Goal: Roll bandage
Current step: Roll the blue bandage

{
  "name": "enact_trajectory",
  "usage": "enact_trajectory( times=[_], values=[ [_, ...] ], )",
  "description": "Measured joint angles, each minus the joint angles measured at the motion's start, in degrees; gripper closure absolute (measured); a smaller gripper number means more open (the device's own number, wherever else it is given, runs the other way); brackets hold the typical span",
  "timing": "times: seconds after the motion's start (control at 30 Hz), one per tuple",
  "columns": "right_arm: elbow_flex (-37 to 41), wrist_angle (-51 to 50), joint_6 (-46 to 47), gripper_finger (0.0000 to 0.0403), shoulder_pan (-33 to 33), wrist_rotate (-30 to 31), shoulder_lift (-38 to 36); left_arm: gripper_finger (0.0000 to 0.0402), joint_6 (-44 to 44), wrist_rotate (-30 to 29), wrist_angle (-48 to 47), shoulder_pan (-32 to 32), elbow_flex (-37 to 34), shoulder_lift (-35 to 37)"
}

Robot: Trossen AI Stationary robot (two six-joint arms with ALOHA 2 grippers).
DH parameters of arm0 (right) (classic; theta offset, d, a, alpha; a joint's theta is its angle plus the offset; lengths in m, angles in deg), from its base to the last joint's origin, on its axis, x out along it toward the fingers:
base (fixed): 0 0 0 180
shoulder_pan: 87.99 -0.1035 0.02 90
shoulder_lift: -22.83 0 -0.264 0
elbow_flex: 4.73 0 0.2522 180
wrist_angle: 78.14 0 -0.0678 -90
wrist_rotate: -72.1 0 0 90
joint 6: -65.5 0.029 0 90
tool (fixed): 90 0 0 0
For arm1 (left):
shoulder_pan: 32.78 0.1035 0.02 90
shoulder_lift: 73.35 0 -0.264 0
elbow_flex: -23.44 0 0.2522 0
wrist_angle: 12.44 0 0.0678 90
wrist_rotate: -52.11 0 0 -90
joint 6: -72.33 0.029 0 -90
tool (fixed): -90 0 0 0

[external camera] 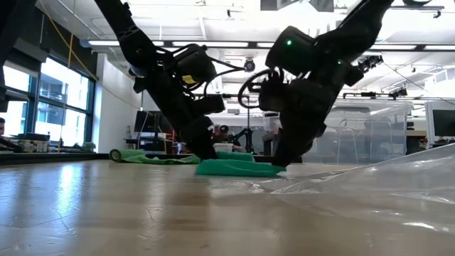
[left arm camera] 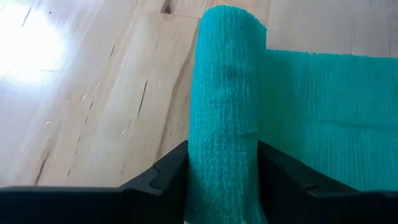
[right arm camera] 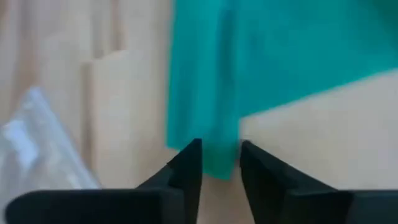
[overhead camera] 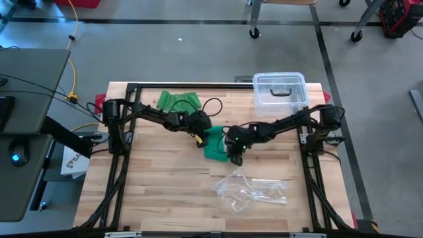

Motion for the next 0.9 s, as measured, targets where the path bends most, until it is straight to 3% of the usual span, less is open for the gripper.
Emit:
enact_trajectory(
  times=[0.13,0.3,0.67,0.77,0.9],
  values=[
    [0.3,-0.3,-3.1,0.0354,-2.3,1.1,0.0,0.0252,-0.1,-1.7,-0.1,-0.1,0.0,0.0],
    [-0.5,-0.9,-6.5,0.0397,-6.2,6.7,0.0,0.0252,-0.4,-3.0,-0.2,-0.1,0.0,0.0],
    [-12.7,-14.5,-22.0,0.0402,-18.7,34.7,0.0,0.0252,-0.5,-6.0,-1.0,-0.1,0.0,0.0],
    [-15.8,-15.9,-27.5,0.0402,-22.0,35.0,0.0,0.0252,-0.4,-6.4,-1.0,0.0,0.0,0.0],
    [-16.7,-14.7,-30.3,0.0402,-25.6,30.7,0.0,0.0252,-0.4,-7.4,-1.0,-0.1,0.0,0.0]
  ],
)
